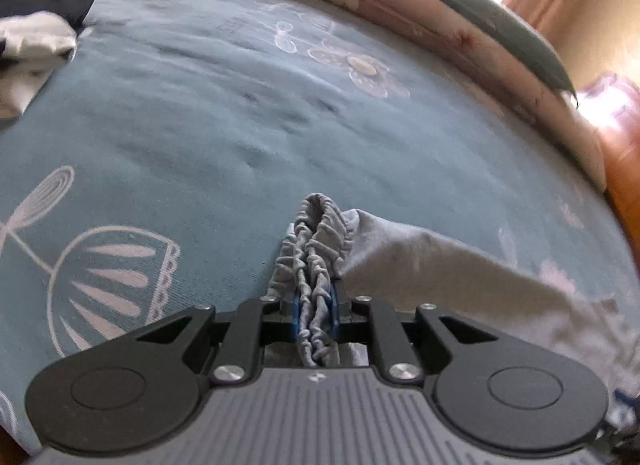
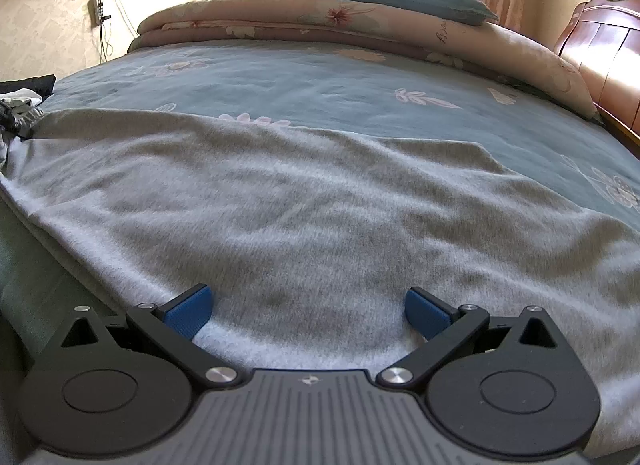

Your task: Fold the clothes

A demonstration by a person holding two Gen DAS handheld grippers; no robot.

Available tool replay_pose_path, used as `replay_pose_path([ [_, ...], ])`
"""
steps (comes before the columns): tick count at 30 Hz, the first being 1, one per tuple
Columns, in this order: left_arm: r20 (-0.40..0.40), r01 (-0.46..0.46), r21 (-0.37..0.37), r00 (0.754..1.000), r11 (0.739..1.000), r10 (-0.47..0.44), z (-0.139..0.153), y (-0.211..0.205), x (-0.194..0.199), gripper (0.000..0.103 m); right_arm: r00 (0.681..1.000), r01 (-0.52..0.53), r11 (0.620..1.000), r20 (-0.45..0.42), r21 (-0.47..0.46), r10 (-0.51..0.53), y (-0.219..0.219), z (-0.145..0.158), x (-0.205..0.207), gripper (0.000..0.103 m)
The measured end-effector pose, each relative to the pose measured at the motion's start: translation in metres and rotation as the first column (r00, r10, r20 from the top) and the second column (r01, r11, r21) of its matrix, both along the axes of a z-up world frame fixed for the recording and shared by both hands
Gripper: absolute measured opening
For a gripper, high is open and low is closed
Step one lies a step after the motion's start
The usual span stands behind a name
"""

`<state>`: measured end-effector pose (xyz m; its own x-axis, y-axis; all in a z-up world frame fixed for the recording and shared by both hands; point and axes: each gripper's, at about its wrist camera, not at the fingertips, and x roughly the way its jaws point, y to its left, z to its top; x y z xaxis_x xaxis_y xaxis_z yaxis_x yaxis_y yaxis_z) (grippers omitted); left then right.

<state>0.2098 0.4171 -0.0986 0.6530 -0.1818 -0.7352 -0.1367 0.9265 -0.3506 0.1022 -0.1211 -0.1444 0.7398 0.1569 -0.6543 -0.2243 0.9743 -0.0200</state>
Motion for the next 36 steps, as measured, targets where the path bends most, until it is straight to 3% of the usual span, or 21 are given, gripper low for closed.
replay_pose_path([
  [5, 0.039, -0.002, -0.137, 0.999, 0.991, 0.008, 0.021, 0.011, -0.005, 0.012, 1.000, -0.001, 1.000, 0.000, 0.001, 0.001, -0.001, 0.000, 0.000, 0.103],
  [11, -0.104, -0.036, -0.102, 0.994, 0.994, 0.026, -0.010, 0.012, 0.007, 0.019, 1.000, -0.004, 1.000, -0.008, -0.005, 0.004, 0.000, 0.001, 0.001, 0.103],
  [14, -0.076, -0.050, -0.131, 0.996, 0.990, 0.041, -0.009, 0.017, -0.001, 0.027, 1.000, -0.006, 1.000, -0.010, -0.005, 0.006, -0.001, 0.001, 0.001, 0.103],
  [15, -0.075, -0.051, -0.099, 0.996, 0.994, 0.044, -0.005, 0.016, -0.003, 0.035, 1.000, -0.005, 1.000, -0.011, -0.005, 0.005, -0.001, 0.001, 0.001, 0.103],
  [16, -0.078, -0.055, -0.032, 0.996, 0.998, 0.053, 0.000, 0.015, -0.005, 0.047, 1.000, -0.005, 1.000, -0.011, -0.004, 0.005, -0.001, 0.001, 0.002, 0.103],
  [17, -0.082, -0.059, 0.046, 0.995, 0.997, 0.063, 0.006, 0.013, -0.007, 0.052, 1.000, -0.004, 1.000, -0.011, -0.003, 0.004, -0.001, 0.001, 0.002, 0.103],
  [19, -0.065, -0.060, 0.148, 0.995, 0.987, 0.070, 0.019, 0.008, -0.013, 0.052, 1.000, -0.003, 1.000, -0.008, -0.003, 0.003, -0.001, 0.000, 0.001, 0.103],
  [22, 0.008, -0.020, 0.153, 1.000, 0.988, 0.019, 0.040, -0.006, -0.024, 0.054, 1.000, -0.001, 1.000, -0.002, -0.002, 0.001, -0.001, 0.000, 0.000, 0.103],
  [25, 0.073, 0.116, 0.094, 0.990, 0.989, -0.123, 0.049, -0.035, -0.034, 0.066, 1.000, 0.003, 1.000, -0.002, -0.001, -0.003, -0.001, 0.000, 0.000, 0.103],
  [27, 0.084, 0.225, 0.046, 0.970, 0.973, -0.228, 0.041, -0.056, -0.036, 0.070, 1.000, 0.003, 1.000, -0.002, 0.000, -0.003, -0.001, 0.000, 0.000, 0.103],
  [30, 0.016, 0.256, 0.030, 0.966, 0.966, -0.256, 0.015, -0.072, -0.033, 0.070, 1.000, 0.003, 1.000, -0.002, 0.001, -0.003, -0.001, -0.001, 0.000, 0.103],
  [32, -0.044, 0.243, 0.032, 0.970, 0.970, -0.241, -0.003, -0.074, -0.034, 0.069, 1.000, 0.003, 1.000, -0.002, 0.002, -0.003, -0.001, -0.001, 0.000, 0.103],
  [36, -0.072, 0.214, 0.051, 0.975, 0.975, -0.210, -0.015, -0.057, -0.051, 0.071, 1.000, 0.003, 1.000, -0.002, 0.004, -0.003, -0.002, -0.001, 0.000, 0.103],
])
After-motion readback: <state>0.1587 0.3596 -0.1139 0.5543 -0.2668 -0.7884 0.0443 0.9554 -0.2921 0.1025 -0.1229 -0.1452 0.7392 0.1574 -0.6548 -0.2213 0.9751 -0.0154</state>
